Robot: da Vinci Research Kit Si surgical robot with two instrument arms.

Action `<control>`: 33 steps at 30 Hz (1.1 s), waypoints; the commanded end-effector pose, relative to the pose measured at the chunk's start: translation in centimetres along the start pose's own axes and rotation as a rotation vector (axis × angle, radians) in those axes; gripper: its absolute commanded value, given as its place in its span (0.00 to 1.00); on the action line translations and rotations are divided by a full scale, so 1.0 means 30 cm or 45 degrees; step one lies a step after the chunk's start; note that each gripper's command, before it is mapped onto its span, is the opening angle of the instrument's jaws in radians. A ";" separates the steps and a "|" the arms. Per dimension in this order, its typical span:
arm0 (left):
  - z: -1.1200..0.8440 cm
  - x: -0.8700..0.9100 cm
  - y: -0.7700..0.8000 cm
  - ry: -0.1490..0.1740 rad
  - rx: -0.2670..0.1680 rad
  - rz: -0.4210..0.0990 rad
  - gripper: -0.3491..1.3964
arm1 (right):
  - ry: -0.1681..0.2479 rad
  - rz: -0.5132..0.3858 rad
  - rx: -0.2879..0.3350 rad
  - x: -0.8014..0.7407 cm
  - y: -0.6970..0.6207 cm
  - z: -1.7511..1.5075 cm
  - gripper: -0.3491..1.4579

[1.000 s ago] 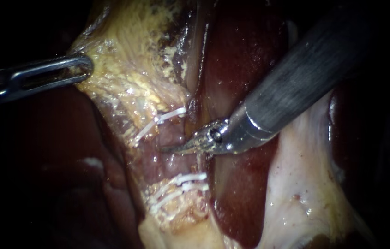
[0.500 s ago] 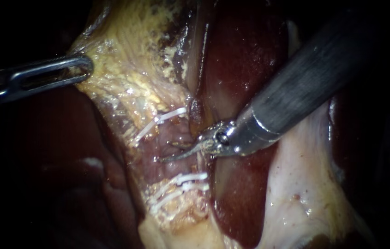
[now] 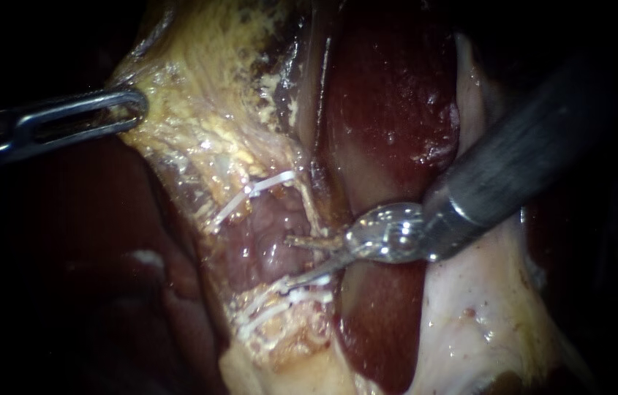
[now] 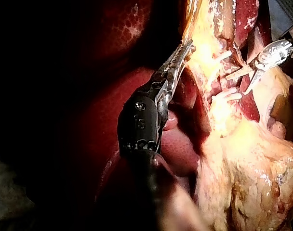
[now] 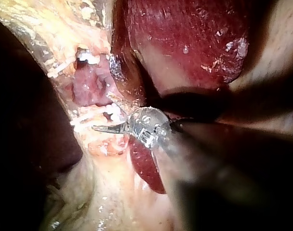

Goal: Go back from the cut right tube

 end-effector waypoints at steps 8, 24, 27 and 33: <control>0.0000 -0.0001 -0.0003 0.000 -0.002 0.000 0.00 | 0.079 -0.089 -0.070 0.0064 -0.0001 -0.030 0.99; 0.0081 0.0070 0.0000 -0.006 0.022 0.011 0.00 | 0.128 -0.211 -0.110 0.0139 -0.0025 -0.045 0.99; 0.0153 0.0127 0.0013 0.022 0.030 0.025 0.00 | 0.128 -0.227 -0.107 0.0137 -0.0027 -0.045 0.99; 0.0304 0.0186 0.0013 0.057 0.053 0.037 0.00 | 0.128 -0.237 -0.101 0.0136 -0.0031 -0.044 0.99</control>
